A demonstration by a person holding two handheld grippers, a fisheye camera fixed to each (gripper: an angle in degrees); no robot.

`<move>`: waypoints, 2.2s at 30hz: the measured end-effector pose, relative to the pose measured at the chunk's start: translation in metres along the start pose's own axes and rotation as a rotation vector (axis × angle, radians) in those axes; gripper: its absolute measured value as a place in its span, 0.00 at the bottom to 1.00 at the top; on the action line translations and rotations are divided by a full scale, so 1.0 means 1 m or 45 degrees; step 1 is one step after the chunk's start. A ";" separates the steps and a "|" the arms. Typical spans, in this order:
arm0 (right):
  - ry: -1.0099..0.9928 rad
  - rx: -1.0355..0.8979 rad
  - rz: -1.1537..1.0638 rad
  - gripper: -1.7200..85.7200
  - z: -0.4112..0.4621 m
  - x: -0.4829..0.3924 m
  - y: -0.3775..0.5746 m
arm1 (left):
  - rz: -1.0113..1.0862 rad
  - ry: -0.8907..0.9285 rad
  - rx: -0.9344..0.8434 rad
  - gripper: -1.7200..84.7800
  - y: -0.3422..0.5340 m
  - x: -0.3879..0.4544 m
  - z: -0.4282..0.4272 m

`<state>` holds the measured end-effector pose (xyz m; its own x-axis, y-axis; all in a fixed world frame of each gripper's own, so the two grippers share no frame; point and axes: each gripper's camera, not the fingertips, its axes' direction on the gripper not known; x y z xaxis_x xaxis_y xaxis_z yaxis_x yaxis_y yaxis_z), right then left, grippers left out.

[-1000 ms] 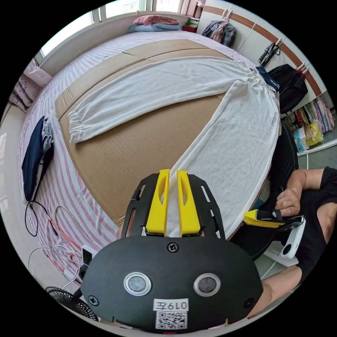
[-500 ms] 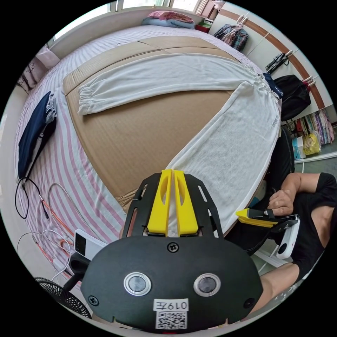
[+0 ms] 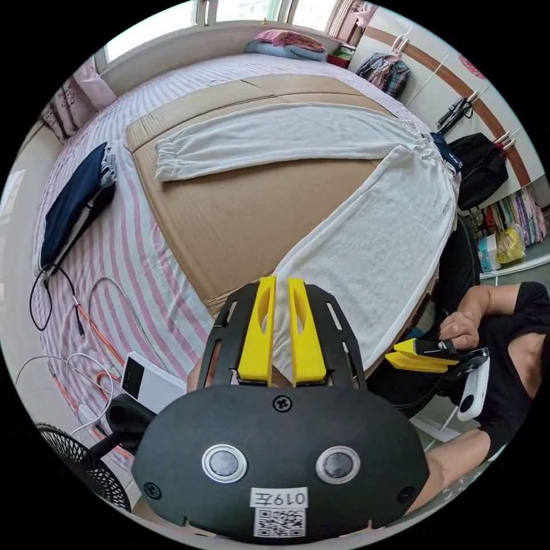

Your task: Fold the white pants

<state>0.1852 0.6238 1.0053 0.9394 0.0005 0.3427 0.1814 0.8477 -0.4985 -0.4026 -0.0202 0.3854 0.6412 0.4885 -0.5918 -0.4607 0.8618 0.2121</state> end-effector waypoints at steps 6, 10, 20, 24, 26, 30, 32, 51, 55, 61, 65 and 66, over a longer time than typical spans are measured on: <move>-0.053 -0.008 -0.013 0.11 0.026 -0.011 -0.028 | -0.085 0.086 -0.006 0.03 0.040 -0.024 0.003; -0.003 -0.029 -0.011 0.08 0.041 -0.022 -0.044 | -0.079 0.042 -0.037 0.03 0.049 -0.025 0.012; -0.127 0.011 0.187 0.01 0.045 -0.019 -0.054 | 0.028 -0.203 -0.090 0.03 0.070 -0.012 0.008; -0.113 -0.012 0.149 0.02 0.052 -0.033 -0.055 | 0.006 -0.230 -0.100 0.03 0.081 -0.011 0.009; -0.052 0.001 0.114 0.06 0.047 -0.043 -0.056 | -0.037 -0.211 -0.068 0.03 0.091 -0.016 0.003; 0.021 0.043 0.127 0.11 0.033 -0.045 -0.058 | -0.244 -0.124 0.204 0.04 0.137 -0.028 -0.024; 0.032 0.063 0.123 0.11 0.029 -0.046 -0.066 | -0.331 -0.116 0.288 0.04 0.161 -0.031 -0.030; 0.035 -0.060 0.104 0.09 0.011 -0.072 -0.124 | -0.681 0.337 0.206 0.10 0.206 -0.064 -0.025; 0.003 -0.088 0.144 0.06 -0.001 -0.065 -0.126 | -0.661 0.375 0.176 0.08 0.201 -0.053 -0.033; -0.019 -0.063 0.196 0.03 -0.032 -0.054 -0.119 | -0.616 0.192 0.162 0.04 0.189 -0.012 -0.066; -0.074 -0.033 0.271 0.02 -0.059 -0.039 -0.114 | -0.544 -0.067 0.058 0.03 0.169 0.033 -0.086; -0.086 -0.030 0.283 0.02 -0.063 -0.036 -0.113 | -0.520 -0.136 0.028 0.03 0.163 0.047 -0.090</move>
<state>0.1489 0.4944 0.9988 0.9357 0.2219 0.2743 -0.0204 0.8102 -0.5858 -0.5027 0.1308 0.3216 0.8290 0.1168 -0.5469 -0.1433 0.9897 -0.0059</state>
